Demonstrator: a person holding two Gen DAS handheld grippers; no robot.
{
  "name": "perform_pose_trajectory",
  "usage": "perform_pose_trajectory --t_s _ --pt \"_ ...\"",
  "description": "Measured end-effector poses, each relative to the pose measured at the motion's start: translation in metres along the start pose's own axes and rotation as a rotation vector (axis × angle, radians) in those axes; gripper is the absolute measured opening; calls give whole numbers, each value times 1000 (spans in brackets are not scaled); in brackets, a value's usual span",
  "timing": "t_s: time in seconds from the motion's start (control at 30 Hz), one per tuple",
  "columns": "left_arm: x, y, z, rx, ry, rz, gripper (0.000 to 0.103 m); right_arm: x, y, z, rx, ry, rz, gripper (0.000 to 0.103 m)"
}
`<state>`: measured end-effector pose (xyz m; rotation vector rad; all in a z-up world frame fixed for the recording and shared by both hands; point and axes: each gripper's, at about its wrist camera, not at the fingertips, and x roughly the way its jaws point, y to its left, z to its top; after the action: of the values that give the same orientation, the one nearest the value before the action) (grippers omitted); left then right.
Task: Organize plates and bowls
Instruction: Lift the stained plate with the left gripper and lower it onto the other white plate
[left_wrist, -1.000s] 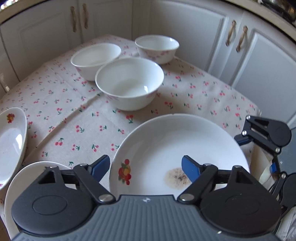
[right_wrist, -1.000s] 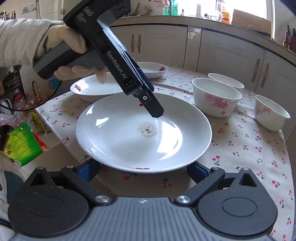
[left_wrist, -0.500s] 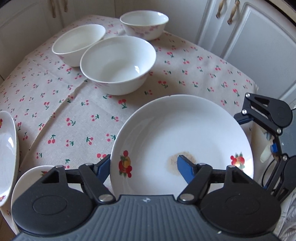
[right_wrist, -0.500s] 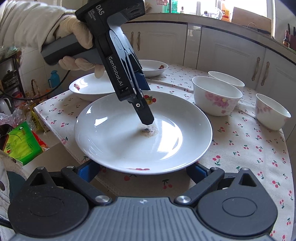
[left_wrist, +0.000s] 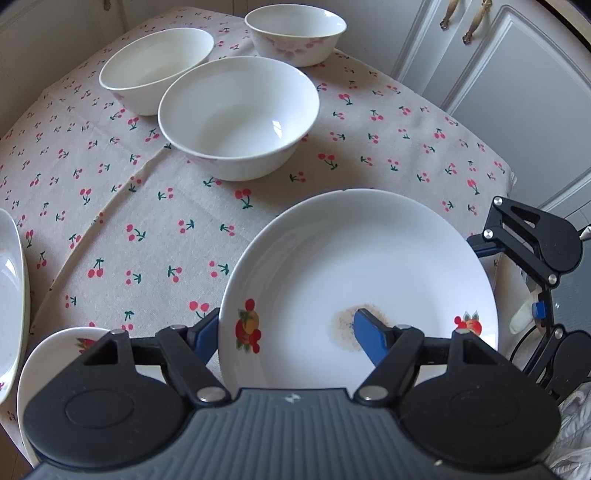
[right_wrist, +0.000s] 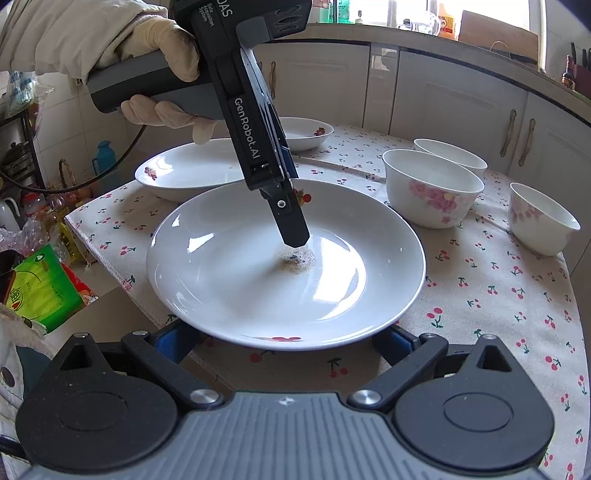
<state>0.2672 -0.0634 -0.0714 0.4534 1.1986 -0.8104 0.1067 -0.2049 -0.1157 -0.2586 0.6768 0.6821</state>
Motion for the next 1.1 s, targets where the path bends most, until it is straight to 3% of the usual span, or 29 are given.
perform_pose_trajectory --t_s 0.7,1.1 --pt "-30 11 -5 -18 -103 -5 74 -8 -4 28 -8 7 11 101" --pt "-61 43 -34 -79 -157 34 74 6 11 65 -89 -13 44 101"
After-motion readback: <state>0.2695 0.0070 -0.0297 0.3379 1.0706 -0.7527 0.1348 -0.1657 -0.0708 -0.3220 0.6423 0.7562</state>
